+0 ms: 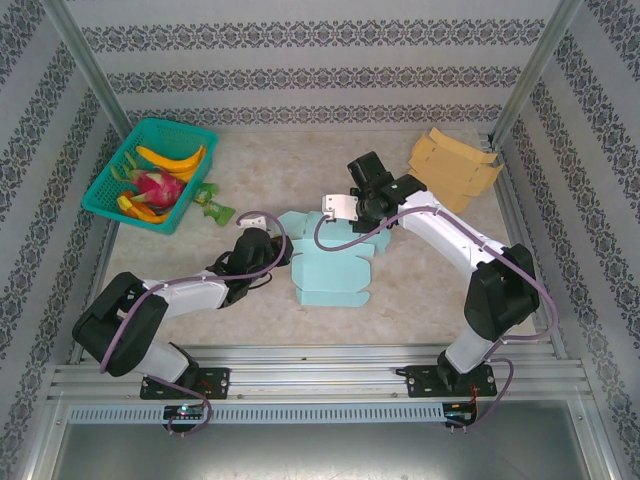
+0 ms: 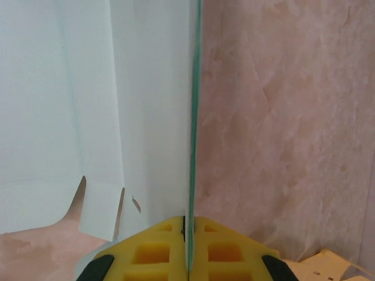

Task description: Fold the paper box

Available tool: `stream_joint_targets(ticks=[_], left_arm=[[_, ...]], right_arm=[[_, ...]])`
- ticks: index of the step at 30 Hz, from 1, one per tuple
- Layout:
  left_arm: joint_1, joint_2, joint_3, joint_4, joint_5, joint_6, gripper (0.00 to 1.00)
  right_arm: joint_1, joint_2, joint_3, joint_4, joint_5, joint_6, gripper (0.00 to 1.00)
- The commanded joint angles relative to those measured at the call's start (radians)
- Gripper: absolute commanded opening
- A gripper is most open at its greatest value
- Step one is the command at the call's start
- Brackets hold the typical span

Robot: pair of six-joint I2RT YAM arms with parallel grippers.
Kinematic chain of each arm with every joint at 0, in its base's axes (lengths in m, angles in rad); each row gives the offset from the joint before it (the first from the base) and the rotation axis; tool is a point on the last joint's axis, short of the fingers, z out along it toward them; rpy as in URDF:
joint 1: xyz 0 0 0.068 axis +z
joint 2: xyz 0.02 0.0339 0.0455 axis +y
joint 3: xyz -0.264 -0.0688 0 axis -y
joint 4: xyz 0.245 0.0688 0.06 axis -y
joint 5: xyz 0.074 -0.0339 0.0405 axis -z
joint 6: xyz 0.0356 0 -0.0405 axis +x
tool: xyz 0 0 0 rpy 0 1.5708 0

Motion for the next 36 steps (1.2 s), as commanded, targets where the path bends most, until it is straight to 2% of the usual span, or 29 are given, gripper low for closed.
stream_joint_targets(ticks=[1,6,11,14,18,24,28,32,34,36], left_arm=[[0.016,0.003,-0.002,-0.010,-0.029,0.010,0.18],[0.016,0.053,0.033,0.022,0.027,0.000,0.18],[0.013,0.112,0.075,0.147,0.206,-0.021,0.18],[0.012,0.148,0.096,0.204,0.274,-0.043,0.18],[0.012,0.186,0.107,0.268,0.309,-0.069,0.18],[0.014,0.225,0.100,0.292,0.299,-0.066,0.18],[0.001,0.137,0.040,0.268,0.309,0.045,0.18],[-0.053,-0.027,-0.042,0.165,0.225,0.213,0.19],[-0.062,-0.109,-0.090,0.137,0.200,0.264,0.19],[-0.062,-0.206,-0.151,0.101,0.132,0.282,0.20]], right_arm=[[0.006,-0.019,-0.022,0.017,0.009,0.016,0.00],[0.006,-0.020,-0.025,0.023,0.002,0.023,0.00],[0.008,-0.010,-0.021,0.031,0.000,0.042,0.00],[0.011,-0.007,-0.025,0.036,-0.003,0.051,0.00],[0.016,-0.012,-0.048,0.065,-0.004,0.059,0.00],[0.015,-0.010,-0.086,0.105,0.011,0.056,0.00],[0.000,-0.020,-0.095,0.141,0.042,0.054,0.00],[0.002,-0.053,-0.140,0.249,0.069,0.032,0.00],[0.010,-0.063,-0.164,0.300,0.098,0.002,0.00],[0.019,-0.073,-0.202,0.356,0.122,-0.048,0.00]])
